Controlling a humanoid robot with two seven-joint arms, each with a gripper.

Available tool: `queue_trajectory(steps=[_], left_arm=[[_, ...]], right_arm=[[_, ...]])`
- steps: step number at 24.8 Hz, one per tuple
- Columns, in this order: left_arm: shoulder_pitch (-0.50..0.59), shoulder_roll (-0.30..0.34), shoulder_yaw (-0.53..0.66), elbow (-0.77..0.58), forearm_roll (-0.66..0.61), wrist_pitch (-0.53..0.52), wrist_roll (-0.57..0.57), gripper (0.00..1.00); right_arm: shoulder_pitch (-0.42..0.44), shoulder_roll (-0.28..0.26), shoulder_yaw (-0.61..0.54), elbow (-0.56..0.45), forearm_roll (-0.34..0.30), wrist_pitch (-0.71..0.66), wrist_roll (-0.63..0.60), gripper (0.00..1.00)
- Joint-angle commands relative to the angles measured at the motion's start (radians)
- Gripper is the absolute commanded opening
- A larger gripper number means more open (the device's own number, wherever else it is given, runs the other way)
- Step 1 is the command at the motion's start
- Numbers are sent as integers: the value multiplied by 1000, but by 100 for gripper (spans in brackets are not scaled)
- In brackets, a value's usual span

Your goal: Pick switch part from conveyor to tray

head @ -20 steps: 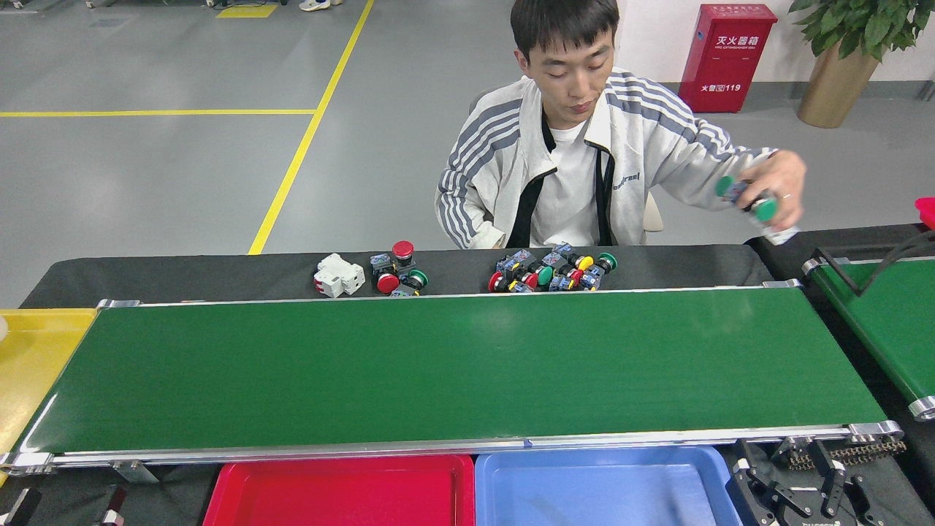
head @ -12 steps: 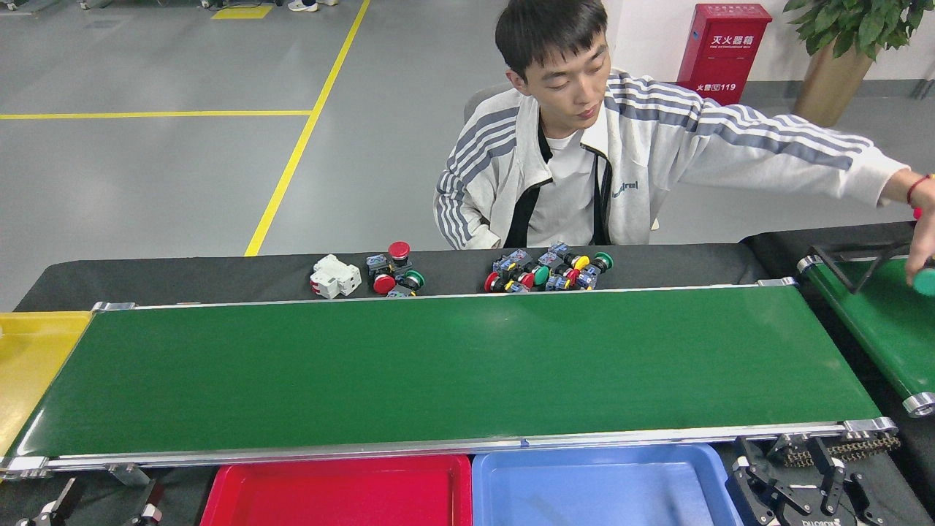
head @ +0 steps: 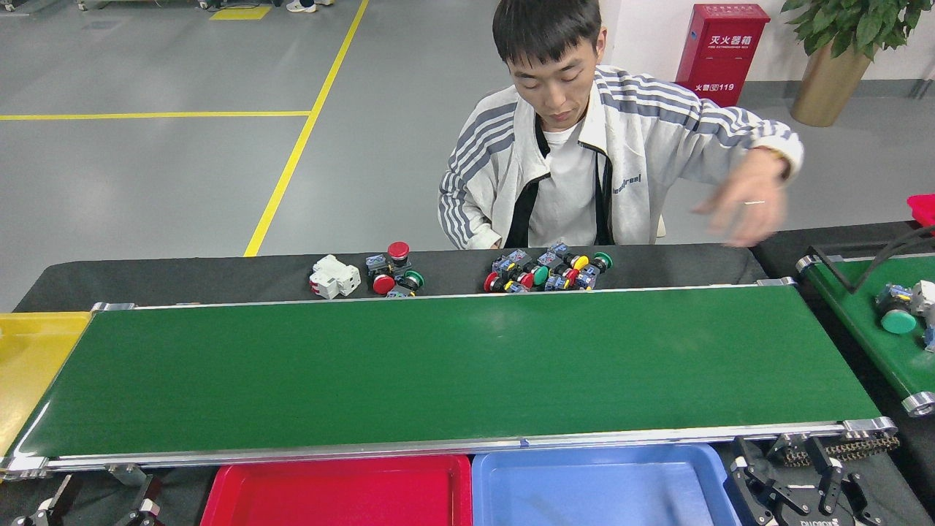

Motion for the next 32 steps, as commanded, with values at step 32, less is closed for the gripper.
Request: queue_trajectory(steps=[32], left_arm=[[-5, 20, 55, -21, 9, -9, 0, 100]], right_arm=[[-248, -11, -5, 172, 1, 101, 138, 99]])
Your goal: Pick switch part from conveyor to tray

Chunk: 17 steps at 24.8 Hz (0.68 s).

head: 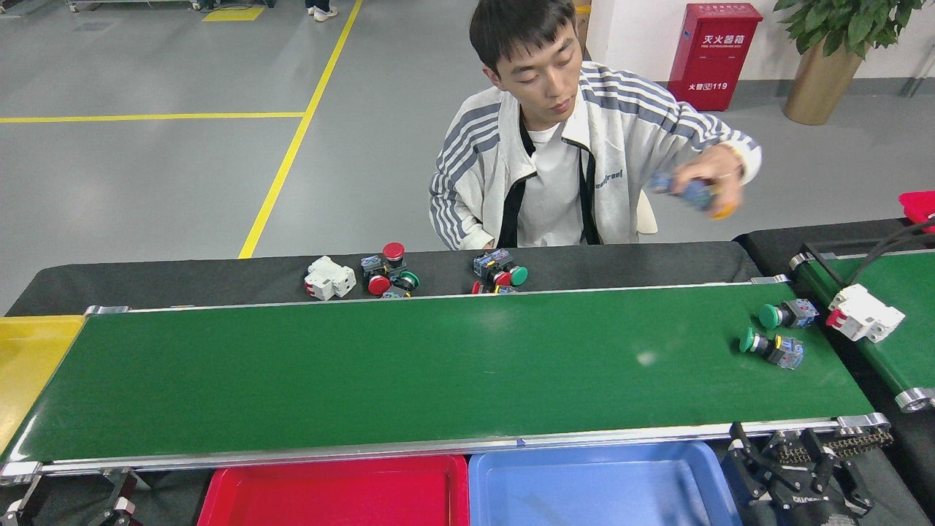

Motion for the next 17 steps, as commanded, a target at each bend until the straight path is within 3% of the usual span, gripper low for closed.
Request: queue_trajectory(steps=[1, 9, 17], left_arm=[[-1, 15, 5, -13, 4, -2, 3, 100], [-1, 15, -4, -15, 6, -4, 3, 100], [-1, 15, -7, -13, 4, -4, 2, 100]], right_arm=[[-33, -12, 2, 13, 5, 16, 16, 98], [-107, -13, 28, 97, 17, 22, 17, 97], [-234, -33, 122, 241, 85, 63, 17, 96]])
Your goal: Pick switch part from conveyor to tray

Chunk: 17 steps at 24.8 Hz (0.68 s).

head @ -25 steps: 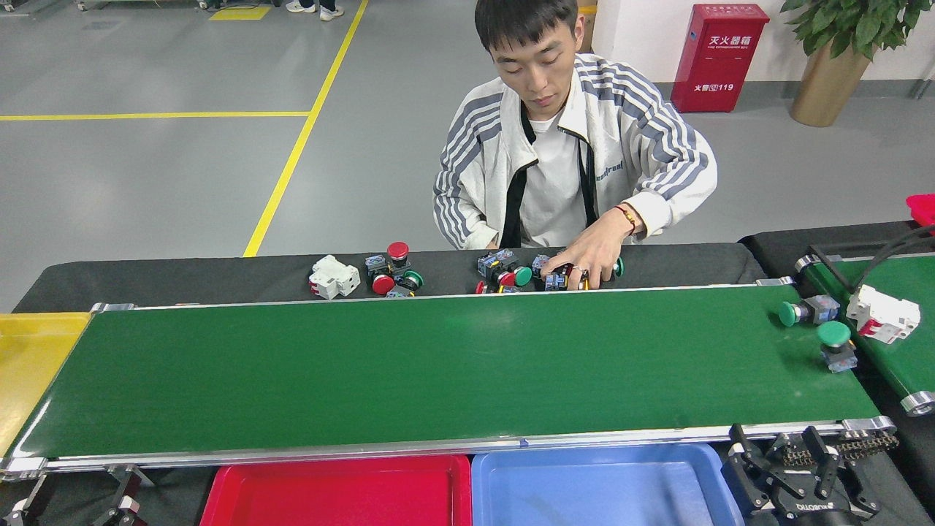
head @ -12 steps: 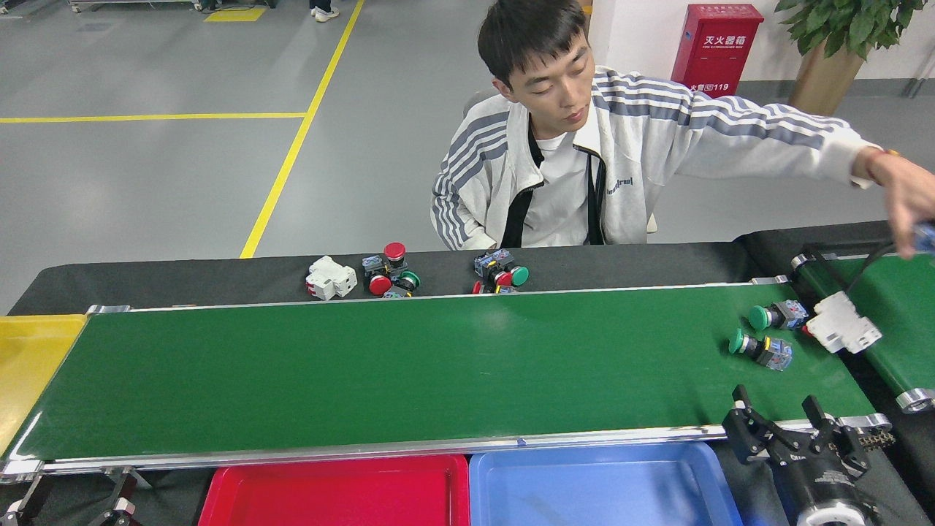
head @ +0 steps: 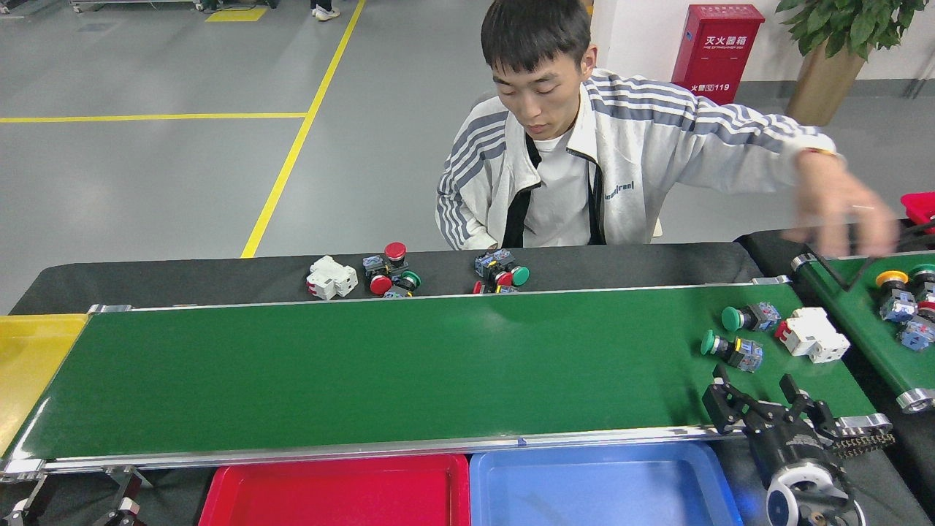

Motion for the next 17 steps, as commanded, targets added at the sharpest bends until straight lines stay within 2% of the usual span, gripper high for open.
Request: queue_trajectory(steps=[1, 7, 13, 15, 16, 17], left_arm=[[-1, 15, 3, -12, 4, -2, 3, 100], [-1, 17, 1, -14, 4, -2, 3, 100], [-8, 18, 1, -15, 3, -2, 3, 100], [-8, 17, 1, -15, 1, -2, 3, 100], [-8, 17, 1, -15, 1, -2, 3, 100], [-8, 17, 1, -15, 1, -2, 3, 100]], right_arm=[[-26, -24, 29, 8, 11, 7, 1, 95], [-44, -27, 101, 43, 14, 54, -1, 94], [-109, -18, 143, 140, 14, 67, -1, 94], [-136, -16, 164, 166, 11, 79, -1, 89], [-148, -15, 177, 181, 11, 91, -4, 80], [-150, -13, 189, 192, 9, 93, -6, 67]])
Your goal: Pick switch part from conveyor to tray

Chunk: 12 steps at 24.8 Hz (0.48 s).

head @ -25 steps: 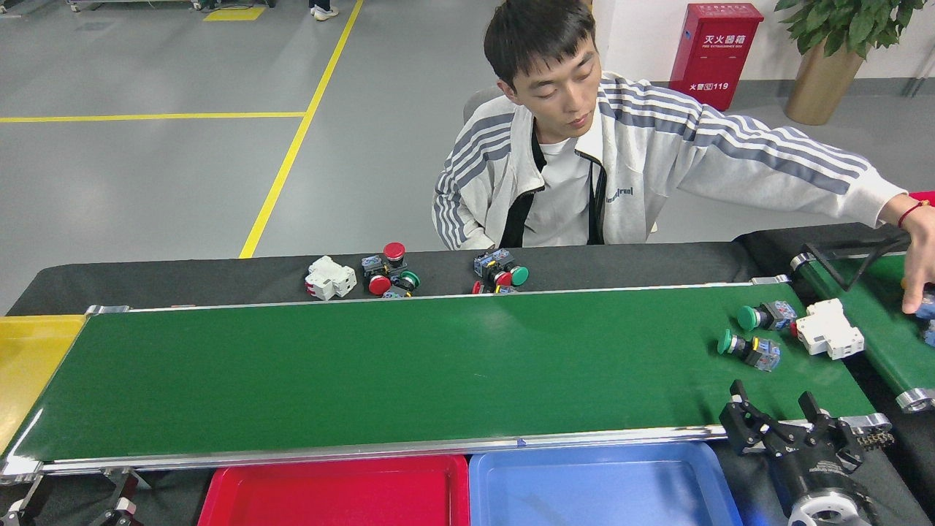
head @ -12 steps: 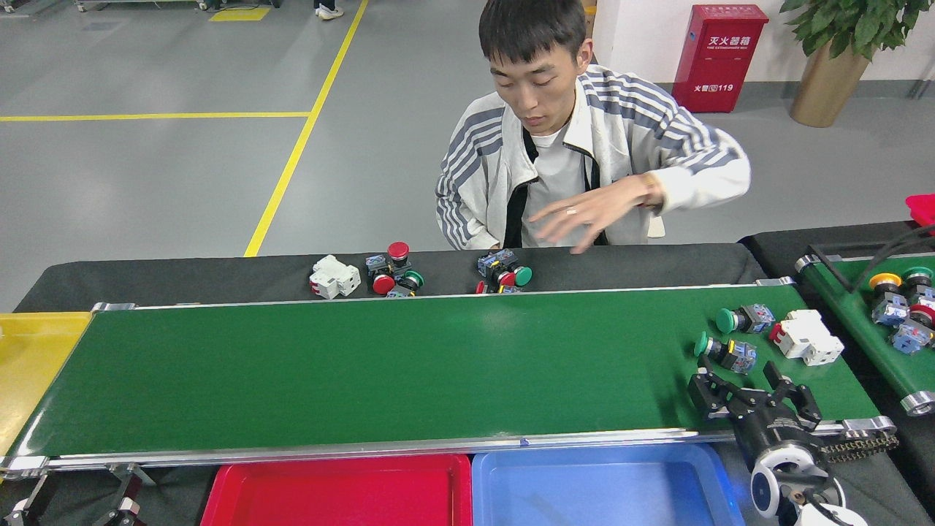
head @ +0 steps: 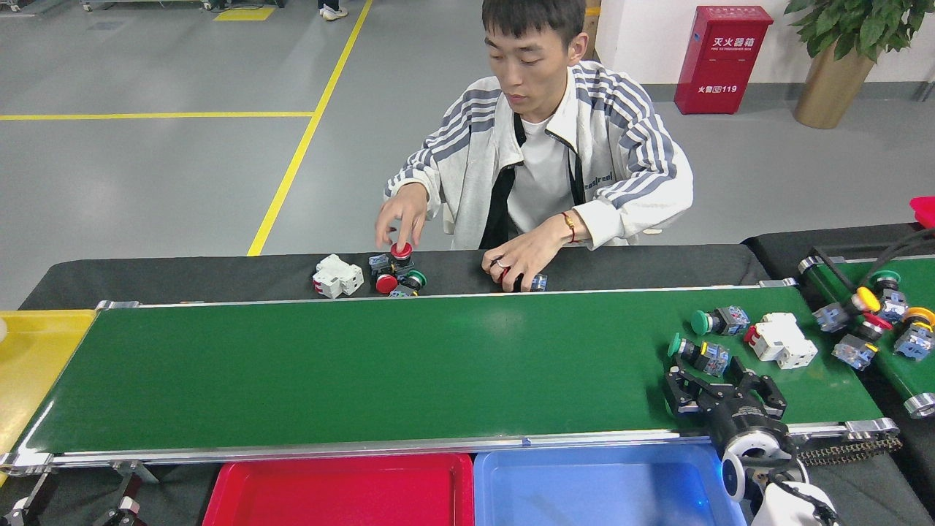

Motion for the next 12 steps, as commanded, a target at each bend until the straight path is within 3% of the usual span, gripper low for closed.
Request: queue_trajectory(steps=[1, 3, 5, 8, 12], left_arm=[[-6, 13, 3, -14, 1, -2, 3, 100], [-6, 13, 3, -14, 1, -2, 3, 100], [-6, 13, 3, -14, 1, -2, 3, 100], [-4, 13, 3, -14, 1, -2, 3, 100], [-4, 14, 8, -14, 1, -2, 2, 100]], right_arm=[[-21, 4, 15, 6, -6, 15, -10, 57], [-23, 7, 20, 6, -9, 16, -10, 30], [-27, 14, 20, 4, -11, 16, -10, 12], [-27, 16, 20, -5, -14, 13, -12, 2], [-13, 21, 26, -86, -45, -13, -13, 2]])
